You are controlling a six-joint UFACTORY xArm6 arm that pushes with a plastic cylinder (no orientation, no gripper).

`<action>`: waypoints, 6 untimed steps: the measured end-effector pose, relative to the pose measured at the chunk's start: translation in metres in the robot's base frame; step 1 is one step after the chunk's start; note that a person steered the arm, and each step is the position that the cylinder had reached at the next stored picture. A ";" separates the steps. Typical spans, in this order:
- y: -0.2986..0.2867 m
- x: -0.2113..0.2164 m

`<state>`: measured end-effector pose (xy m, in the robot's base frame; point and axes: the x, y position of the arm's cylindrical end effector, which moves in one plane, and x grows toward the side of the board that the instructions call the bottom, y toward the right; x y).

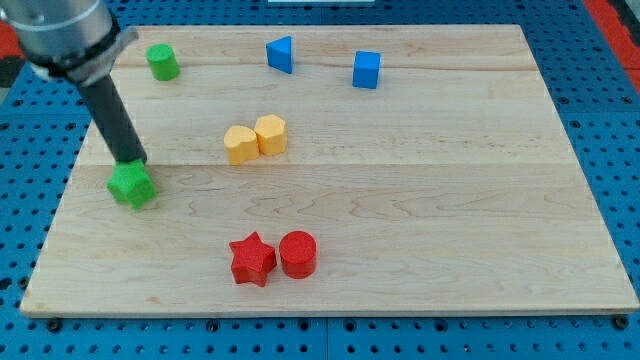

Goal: Push green star a bit left

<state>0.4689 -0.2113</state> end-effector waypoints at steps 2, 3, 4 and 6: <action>-0.016 0.038; 0.002 0.008; 0.067 0.058; 0.040 0.081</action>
